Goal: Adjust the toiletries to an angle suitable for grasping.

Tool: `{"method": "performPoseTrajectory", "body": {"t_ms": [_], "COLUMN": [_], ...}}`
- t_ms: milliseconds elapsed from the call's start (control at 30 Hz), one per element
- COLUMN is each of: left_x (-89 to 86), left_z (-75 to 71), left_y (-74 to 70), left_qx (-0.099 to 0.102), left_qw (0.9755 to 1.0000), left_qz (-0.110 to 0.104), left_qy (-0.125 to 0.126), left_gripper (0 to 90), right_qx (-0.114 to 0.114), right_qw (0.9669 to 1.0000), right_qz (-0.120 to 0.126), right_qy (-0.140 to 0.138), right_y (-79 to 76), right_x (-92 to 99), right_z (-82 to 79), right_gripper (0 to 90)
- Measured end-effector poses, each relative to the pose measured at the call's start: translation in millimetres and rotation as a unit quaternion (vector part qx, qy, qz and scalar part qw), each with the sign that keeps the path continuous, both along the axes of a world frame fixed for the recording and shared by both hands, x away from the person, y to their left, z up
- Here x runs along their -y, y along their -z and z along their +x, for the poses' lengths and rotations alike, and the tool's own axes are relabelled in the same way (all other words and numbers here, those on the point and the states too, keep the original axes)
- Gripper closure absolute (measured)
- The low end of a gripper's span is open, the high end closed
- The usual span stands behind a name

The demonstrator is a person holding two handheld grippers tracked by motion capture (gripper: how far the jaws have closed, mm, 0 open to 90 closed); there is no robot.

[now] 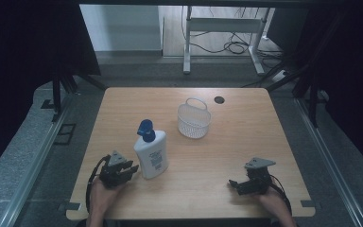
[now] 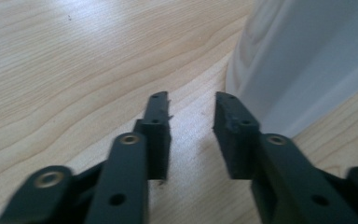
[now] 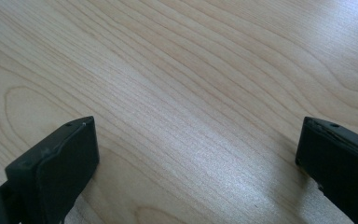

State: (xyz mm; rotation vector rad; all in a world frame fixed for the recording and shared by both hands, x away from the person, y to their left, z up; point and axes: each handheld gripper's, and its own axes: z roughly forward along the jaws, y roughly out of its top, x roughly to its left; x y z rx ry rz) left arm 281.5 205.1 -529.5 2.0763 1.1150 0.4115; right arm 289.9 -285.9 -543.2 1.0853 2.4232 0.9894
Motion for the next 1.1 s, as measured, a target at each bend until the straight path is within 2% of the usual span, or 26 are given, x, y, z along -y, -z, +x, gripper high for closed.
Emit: {"method": "performPoseTrajectory", "body": {"t_ms": [33, 100, 267, 333, 633, 1100], "left_x": [0.4, 0.9, 2.4, 6.0, 10.5, 13.3], "left_z": [0.7, 1.8, 6.2, 8.5, 9.1, 5.6], "left_y": [-0.1, 0.2, 1.7, 2.4, 1.4, -1.5], "left_qx": [0.001, 0.002, -0.009, -0.016, -0.020, -0.035], "left_qw": [1.0000, 1.0000, 0.9999, 0.9998, 0.9991, 0.9983], "left_qz": [-0.002, -0.003, -0.010, -0.012, -0.028, -0.037], "left_qy": [0.000, 0.001, 0.005, 0.009, 0.026, 0.031], "left_gripper": [71.5, 78.5, 88.8, 89.1, 89.2, 89.2], "right_qx": [0.000, 0.000, 0.000, 0.000, 0.000, 0.000], "right_qw": [1.0000, 1.0000, 1.0000, 1.0000, 1.0000, 1.0000], "right_qz": [0.000, 0.000, 0.000, 0.000, 0.000, 0.000], "right_qy": [0.000, 0.000, 0.000, 0.000, -0.001, -0.001], "right_y": [0.0, 0.0, 0.0, 0.0, 0.0, 0.0], "right_x": [0.0, 0.0, -0.1, -0.1, -0.2, -0.2], "right_z": [0.0, 0.0, 0.4, 0.5, 0.6, 0.5], "right_gripper": [0.0, 0.0, 0.0, 0.0, 0.0, 0.0]}}
